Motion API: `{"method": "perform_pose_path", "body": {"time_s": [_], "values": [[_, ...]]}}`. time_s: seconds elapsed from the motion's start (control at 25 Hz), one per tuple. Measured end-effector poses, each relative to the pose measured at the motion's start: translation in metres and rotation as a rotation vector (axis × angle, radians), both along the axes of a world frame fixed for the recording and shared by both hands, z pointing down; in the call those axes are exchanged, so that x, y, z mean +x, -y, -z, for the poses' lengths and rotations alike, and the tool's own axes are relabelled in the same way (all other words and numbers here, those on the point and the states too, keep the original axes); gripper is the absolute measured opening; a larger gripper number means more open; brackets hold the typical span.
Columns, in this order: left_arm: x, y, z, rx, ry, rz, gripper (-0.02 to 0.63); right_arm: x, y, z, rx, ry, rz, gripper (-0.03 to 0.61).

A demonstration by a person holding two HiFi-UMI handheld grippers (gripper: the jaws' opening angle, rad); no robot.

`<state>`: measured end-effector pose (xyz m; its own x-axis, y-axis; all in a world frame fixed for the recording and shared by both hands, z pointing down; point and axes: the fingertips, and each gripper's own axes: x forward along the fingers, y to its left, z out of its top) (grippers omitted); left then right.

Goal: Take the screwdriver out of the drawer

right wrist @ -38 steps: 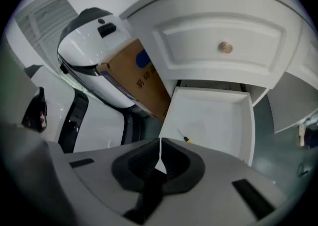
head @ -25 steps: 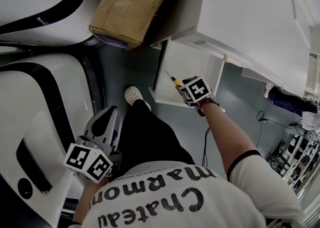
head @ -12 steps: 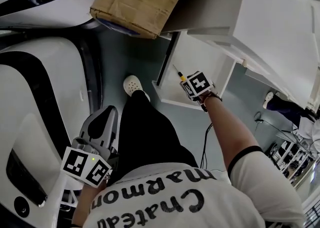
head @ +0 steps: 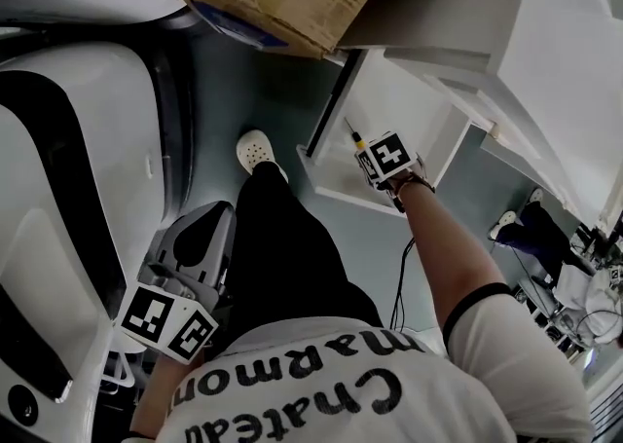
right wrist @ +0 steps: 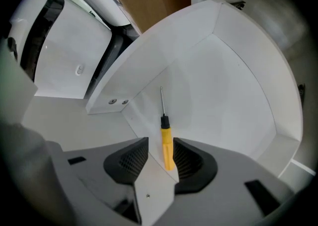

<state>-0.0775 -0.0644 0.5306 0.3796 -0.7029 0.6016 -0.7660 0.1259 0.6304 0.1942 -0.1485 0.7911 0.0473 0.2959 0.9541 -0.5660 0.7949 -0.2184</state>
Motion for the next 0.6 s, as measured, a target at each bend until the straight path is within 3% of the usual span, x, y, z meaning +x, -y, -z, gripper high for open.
{"method": "perform_pose_path", "body": {"time_s": [0.6], "values": [[0.024, 0.001, -0.010, -0.018, -0.026, -0.056, 0.021, -0.001, -0.001, -0.018, 0.016, -0.001, 0.000, 0.133]]}}
